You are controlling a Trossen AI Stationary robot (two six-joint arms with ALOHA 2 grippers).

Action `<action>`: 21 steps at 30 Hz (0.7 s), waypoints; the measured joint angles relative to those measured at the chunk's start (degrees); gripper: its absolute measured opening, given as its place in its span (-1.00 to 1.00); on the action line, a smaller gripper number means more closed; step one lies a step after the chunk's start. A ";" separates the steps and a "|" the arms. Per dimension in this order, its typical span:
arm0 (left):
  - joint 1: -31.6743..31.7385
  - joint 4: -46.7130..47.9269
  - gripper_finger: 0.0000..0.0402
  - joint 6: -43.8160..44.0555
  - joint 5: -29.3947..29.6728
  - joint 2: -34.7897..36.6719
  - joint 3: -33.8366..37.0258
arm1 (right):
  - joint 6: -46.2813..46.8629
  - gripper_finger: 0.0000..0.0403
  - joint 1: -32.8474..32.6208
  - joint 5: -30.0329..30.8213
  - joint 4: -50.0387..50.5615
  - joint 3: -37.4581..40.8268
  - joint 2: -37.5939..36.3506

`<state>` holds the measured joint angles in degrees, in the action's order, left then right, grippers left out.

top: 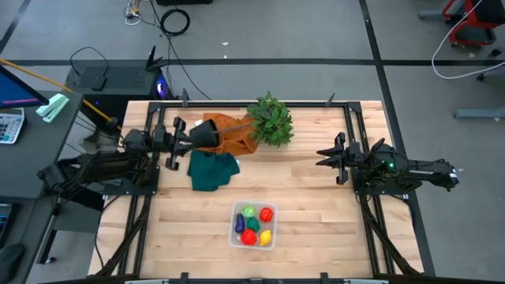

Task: Pick and placing Produce into tupperware
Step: Return to Home Position

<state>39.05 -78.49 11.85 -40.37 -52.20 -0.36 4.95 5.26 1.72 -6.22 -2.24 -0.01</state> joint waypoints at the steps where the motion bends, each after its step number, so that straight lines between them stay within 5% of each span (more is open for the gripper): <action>1: -2.69 1.28 -0.67 -2.14 2.81 0.63 0.00 | 0.01 -1.00 0.00 0.00 0.00 0.00 0.00; 9: -24.53 15.76 -0.69 -14.10 33.89 2.07 0.00 | -0.09 -1.00 0.00 0.00 0.07 0.00 0.00; 15: -30.75 13.02 -0.68 -16.89 37.23 8.00 0.00 | -0.28 -1.00 0.00 0.02 0.44 0.00 0.00; 21: -33.06 23.12 -0.71 -17.33 40.69 21.55 -0.02 | -0.47 -1.00 0.00 0.01 0.79 0.00 0.00</action>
<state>5.99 -55.36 -5.48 0.33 -30.65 -0.38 4.48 5.26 1.73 -5.43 -2.24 -0.01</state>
